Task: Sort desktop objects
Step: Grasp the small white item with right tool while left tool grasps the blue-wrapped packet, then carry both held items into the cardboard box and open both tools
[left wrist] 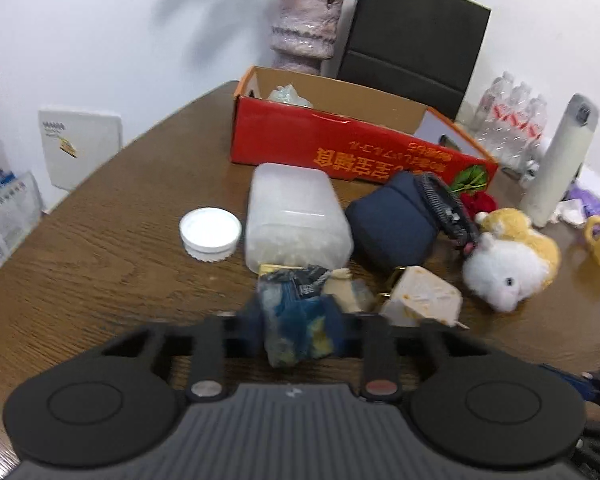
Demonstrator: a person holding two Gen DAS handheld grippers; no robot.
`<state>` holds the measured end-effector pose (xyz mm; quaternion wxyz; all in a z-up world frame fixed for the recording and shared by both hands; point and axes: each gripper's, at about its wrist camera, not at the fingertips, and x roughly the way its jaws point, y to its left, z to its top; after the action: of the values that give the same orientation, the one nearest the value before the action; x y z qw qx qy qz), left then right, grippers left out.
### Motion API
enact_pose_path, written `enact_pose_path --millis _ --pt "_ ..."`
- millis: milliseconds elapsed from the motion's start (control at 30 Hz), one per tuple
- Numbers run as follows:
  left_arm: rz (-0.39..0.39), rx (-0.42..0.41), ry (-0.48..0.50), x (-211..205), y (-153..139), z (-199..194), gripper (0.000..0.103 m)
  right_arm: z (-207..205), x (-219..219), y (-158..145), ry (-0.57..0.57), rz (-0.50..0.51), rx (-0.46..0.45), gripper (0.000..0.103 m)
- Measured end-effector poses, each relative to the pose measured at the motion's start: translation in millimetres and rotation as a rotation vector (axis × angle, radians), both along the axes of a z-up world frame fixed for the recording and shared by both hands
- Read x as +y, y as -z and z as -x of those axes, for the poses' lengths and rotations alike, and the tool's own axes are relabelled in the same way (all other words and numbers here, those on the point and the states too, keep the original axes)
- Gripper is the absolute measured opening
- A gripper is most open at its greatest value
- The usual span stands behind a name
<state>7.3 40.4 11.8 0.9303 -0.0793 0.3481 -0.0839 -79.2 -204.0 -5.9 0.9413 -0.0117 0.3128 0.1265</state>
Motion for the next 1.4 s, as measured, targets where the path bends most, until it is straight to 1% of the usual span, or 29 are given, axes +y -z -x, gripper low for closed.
enact_pose_path --millis 33,133,200,267,367,467,667,767,900,1000,1067,1133,1233,1267,1333,1400 --pt "0.01 -0.004 0.0 2 -1 2 0.011 -3 -1 0 0.0 -0.014 -0.001 0.025" --pt "0.016 -0.024 -0.012 4 -10 15 0.008 -9 1 1 0.003 -0.007 0.0 0.025" --pt "0.028 -0.057 -0.001 6 -22 27 0.008 -10 3 0 -0.002 0.003 -0.003 0.025" --pt "0.047 -0.09 -0.01 11 -35 38 0.008 -8 5 -3 -0.004 0.008 -0.02 0.025" --pt "0.061 -0.152 -0.024 18 -57 52 0.008 -1 7 -13 0.001 0.004 -0.068 0.025" --pt "0.062 -0.197 -0.017 20 -73 66 0.008 8 8 -25 0.008 0.009 -0.117 0.025" --pt "0.082 -0.238 0.023 17 -84 92 0.008 30 6 -48 0.03 0.014 -0.2 0.025" --pt "0.086 -0.251 0.027 16 -90 95 0.008 34 2 -58 0.058 0.03 -0.236 0.025" --pt "0.099 -0.272 0.048 12 -101 83 0.008 20 -8 -76 0.088 0.028 -0.277 0.025" --pt "0.079 -0.269 0.083 -2 -111 52 0.008 -6 -16 -92 0.096 0.013 -0.303 0.025" --pt "0.072 -0.233 0.103 -12 -118 15 0.008 -30 -19 -103 0.092 0.018 -0.326 0.025" --pt "0.055 -0.209 0.14 -23 -128 -28 0.009 -64 -26 -115 0.1 -0.006 -0.337 0.025" --pt "0.034 -0.194 0.169 -36 -144 -95 0.009 -125 -26 -137 0.117 -0.043 -0.334 0.025" --pt "0.025 -0.192 0.173 -41 -148 -120 0.009 -147 -23 -143 0.126 -0.038 -0.335 0.025" --pt "-0.013 -0.161 0.131 -49 -149 -170 0.009 -197 -12 -150 0.168 -0.007 -0.335 0.025" --pt "-0.042 -0.117 0.142 -59 -146 -220 0.009 -245 0 -148 0.187 0.004 -0.293 0.025"
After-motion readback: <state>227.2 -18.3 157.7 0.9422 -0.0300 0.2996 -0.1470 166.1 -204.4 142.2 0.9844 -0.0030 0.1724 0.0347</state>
